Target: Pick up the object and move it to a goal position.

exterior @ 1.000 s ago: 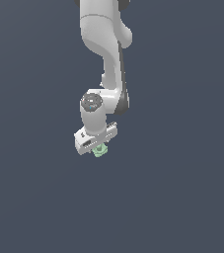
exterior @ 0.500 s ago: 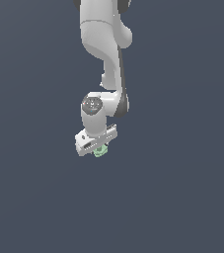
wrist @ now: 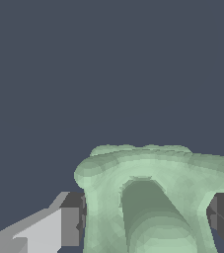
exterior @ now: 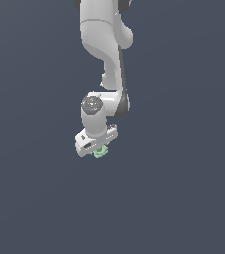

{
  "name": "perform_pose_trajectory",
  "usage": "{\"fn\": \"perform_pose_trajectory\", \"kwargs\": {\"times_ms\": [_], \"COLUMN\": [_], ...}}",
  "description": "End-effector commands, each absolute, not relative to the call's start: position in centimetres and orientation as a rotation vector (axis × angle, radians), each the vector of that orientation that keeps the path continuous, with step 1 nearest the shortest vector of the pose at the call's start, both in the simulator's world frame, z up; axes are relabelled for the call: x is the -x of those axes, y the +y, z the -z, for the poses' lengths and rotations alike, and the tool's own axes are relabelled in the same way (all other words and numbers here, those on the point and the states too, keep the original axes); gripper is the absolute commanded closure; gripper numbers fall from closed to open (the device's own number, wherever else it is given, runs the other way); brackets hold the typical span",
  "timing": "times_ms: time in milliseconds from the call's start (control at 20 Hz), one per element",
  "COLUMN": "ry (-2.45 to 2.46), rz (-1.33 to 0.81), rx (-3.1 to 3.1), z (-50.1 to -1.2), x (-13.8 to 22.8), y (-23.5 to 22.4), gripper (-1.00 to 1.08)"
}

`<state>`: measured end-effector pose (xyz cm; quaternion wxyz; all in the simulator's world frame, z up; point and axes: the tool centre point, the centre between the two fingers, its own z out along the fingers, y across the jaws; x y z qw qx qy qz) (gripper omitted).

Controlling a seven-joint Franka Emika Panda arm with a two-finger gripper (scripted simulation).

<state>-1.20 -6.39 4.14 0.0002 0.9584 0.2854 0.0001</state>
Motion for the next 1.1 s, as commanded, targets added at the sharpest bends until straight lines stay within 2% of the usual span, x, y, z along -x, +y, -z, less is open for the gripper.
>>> {"fn": "perform_pose_trajectory", "kwargs": {"times_ms": [0, 500, 1050], "ry": [0.896, 0.896, 0.898], "rz": [-0.001, -0.001, 0.000], "rx": [-3.010, -3.010, -3.010], "z": [-4.5, -9.1, -19.3], "x": [1.3, 2.6, 5.6], "y": [-6.4, -6.4, -6.4], "gripper": [1.08, 1.08, 1.08]}}
